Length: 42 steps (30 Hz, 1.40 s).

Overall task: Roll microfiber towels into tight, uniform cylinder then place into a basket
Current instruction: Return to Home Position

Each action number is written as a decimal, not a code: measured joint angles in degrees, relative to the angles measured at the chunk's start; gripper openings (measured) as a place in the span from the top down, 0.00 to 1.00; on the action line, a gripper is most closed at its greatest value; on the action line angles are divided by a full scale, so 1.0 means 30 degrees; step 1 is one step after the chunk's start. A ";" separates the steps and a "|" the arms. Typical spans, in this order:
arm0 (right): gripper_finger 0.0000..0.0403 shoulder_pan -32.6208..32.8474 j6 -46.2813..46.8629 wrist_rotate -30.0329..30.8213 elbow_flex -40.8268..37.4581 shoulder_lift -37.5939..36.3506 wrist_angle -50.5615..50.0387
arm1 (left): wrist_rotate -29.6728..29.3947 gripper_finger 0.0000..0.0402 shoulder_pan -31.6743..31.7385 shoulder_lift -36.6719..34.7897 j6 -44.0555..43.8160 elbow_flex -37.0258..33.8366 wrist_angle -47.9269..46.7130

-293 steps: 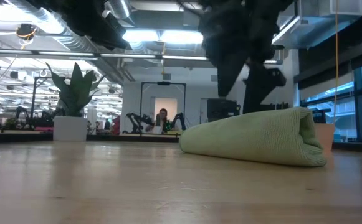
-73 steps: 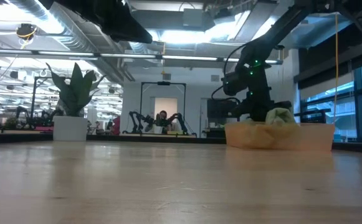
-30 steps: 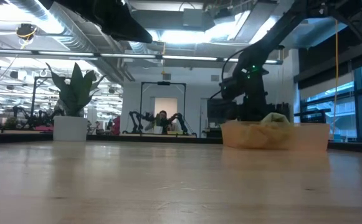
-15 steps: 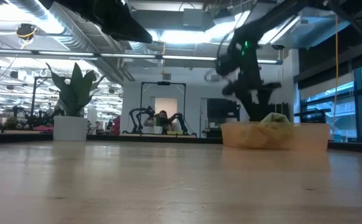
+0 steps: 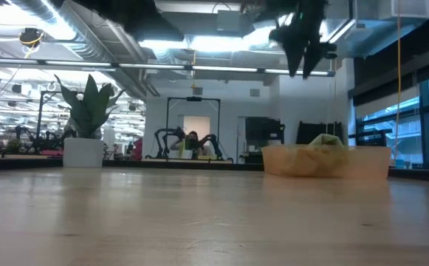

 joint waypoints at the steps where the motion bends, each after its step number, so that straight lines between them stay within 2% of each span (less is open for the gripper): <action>1: 0.45 0.0612 -0.0097 0.0041 0.0000 -0.0374 0.0020 | -0.0007 0.87 0.0000 -0.0077 0.0040 0.0171 -0.0052; 3: 0.46 0.2042 -0.0132 0.0693 0.0000 -0.1008 0.0102 | -0.0015 0.89 0.0000 -0.0270 0.0047 0.0653 -0.0094; 7: 0.52 0.5045 0.0144 0.3835 -0.0007 -0.2154 0.0117 | -0.0015 0.97 0.0007 -0.0991 0.0134 0.1718 -0.1827; 10: 0.65 0.6893 0.0984 0.5207 -0.0007 -0.2990 0.0190 | -0.0019 0.99 0.0048 -0.1994 -0.0245 0.2157 -0.3502; 14: 0.89 0.8700 0.1446 0.5418 -0.0007 -0.3874 0.0500 | -0.0015 1.00 0.0241 -0.3700 -0.1647 0.2222 -0.5162; 16: 0.97 0.9466 0.1084 0.5424 -0.0007 -0.4223 0.0896 | -0.0008 1.00 0.0406 -0.4700 -0.2203 0.2222 -0.6039; 23: 0.99 1.2000 -0.1366 0.5372 -0.0044 -0.4891 0.2538 | 0.0103 1.00 0.0414 -0.8166 -0.3422 0.2229 -0.9134; 25: 0.98 1.2842 -0.2254 0.4786 -0.0044 -0.5123 0.3374 | 0.0510 1.00 0.0401 -0.9075 -0.3748 0.2224 -0.9973; 32: 0.99 1.5518 -0.3520 0.4456 -0.0483 -0.6137 0.4862 | 0.2018 1.00 0.0393 -1.2786 -0.4106 0.1065 -1.0361; 35: 0.99 1.6479 -0.3561 0.4557 -0.2715 -0.7360 0.7221 | 0.2018 1.00 0.0393 -1.4676 -0.4151 0.0103 -1.0371; 38: 0.99 1.7151 -0.3644 0.4364 -0.6126 -0.9208 1.0813 | 0.2018 1.00 0.0393 -1.6604 -0.4204 -0.0801 -1.0257; 42: 0.99 1.7389 -0.3695 0.2882 -1.1031 -1.2074 1.5708 | 0.1742 1.00 0.0393 -1.8841 -0.4084 -0.2376 -0.9974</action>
